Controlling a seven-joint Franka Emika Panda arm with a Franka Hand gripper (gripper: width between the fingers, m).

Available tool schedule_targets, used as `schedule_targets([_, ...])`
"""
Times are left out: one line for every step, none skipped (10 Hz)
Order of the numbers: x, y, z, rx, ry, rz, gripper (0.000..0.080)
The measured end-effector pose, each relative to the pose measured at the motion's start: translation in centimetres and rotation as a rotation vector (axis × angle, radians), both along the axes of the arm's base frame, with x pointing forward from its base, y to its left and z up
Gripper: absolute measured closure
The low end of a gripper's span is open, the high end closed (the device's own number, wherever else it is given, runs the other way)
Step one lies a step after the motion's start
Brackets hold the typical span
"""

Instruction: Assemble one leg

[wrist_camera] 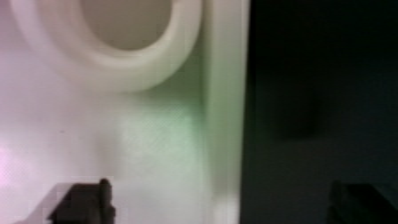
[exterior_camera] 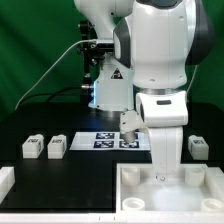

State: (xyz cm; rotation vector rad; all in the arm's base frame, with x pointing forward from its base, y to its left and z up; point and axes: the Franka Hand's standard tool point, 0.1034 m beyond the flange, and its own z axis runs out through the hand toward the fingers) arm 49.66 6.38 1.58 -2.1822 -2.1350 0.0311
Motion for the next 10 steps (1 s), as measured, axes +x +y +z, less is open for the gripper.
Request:
schedule_targets([0.0,0.0,0.0,0.0,0.0,0.0,0.0156])
schedule_targets([0.0,0.0,0.0,0.0,0.0,-0.001,0.0156])
schedule_targets([0.0,-0.1,0.0,0.0,0.0,-0.001,0.0151])
schedule_targets([0.0,-0.1,0.0,0.0,0.0,-0.001,0.0151])
schedule_targets([0.0,-0.1,0.0,0.0,0.0,-0.001,0.015])
schedule_targets([0.0,-0.1,0.0,0.0,0.0,-0.002,0.015])
schedule_targets([0.0,-0.1,0.0,-0.001,0.001,-0.014,0.015])
schedule_targets([0.0,0.0,0.1,-0.005,0.002,-0.064,0.015])
schedule_targets([0.1,0.4,0.9,-0.012,0.006,-0.11,0.015])
schedule_targets([0.2,1.4,2.1,-0.016,0.002,-0.209,0.015])
